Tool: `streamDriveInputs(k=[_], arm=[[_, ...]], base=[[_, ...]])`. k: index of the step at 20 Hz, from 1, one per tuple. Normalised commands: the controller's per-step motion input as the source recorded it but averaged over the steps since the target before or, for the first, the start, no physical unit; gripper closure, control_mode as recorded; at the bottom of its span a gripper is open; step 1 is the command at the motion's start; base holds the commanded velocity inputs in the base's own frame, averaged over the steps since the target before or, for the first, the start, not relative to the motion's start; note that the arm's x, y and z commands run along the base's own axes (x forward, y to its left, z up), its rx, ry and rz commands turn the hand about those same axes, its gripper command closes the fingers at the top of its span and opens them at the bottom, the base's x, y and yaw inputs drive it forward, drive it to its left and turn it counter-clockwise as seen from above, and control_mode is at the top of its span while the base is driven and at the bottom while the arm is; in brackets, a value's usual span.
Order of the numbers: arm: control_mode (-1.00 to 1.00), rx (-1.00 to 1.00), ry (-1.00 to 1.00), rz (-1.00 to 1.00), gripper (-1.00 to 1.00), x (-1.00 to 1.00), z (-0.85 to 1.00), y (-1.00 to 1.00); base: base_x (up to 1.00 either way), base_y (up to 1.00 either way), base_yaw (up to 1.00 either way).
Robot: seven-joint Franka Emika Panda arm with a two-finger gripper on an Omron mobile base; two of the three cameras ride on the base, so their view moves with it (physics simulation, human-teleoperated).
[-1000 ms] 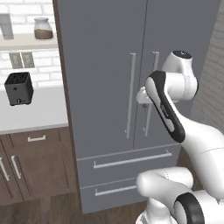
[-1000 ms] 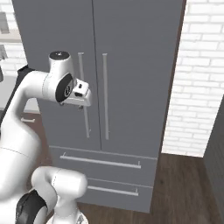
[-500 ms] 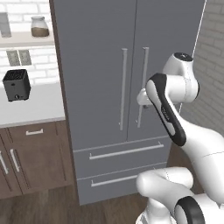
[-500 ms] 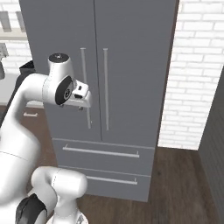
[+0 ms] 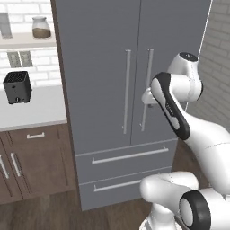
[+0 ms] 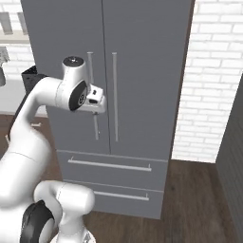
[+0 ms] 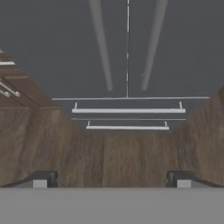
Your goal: Take the strawberry from the fridge and place it on top of the pancake, located on the dining counter.
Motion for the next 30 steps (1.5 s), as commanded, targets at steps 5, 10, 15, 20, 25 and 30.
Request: streamDriveInputs(k=[5, 10, 15, 20, 25, 30], arm=[[-1.0, 0.01, -0.15, 0.1, -1.0, 1.0, -0.08, -0.46], [-1.0, 0.0, -0.17, 0.0, -1.0, 1.0, -0.27, -0.01], [-1.0, 0.0, -0.19, -0.01, -1.0, 0.93, -0.19, -0.17], [-1.0, -0.1, -0.03, -0.15, -1.0, 0.47, -0.02, -0.07], [-1.0, -0.02, 0.0, -0.11, -1.0, 0.35, 0.0, 0.0], [-1.0, 0.0, -0.04, 0.0, -1.0, 0.31, -0.03, -0.03]], base=[[0.0, 0.0, 0.0], [0.0, 0.0, 0.0], [0.0, 0.0, 0.0], [0.0, 0.0, 0.0], [0.0, 0.0, 0.0], [0.0, 0.0, 0.0]])
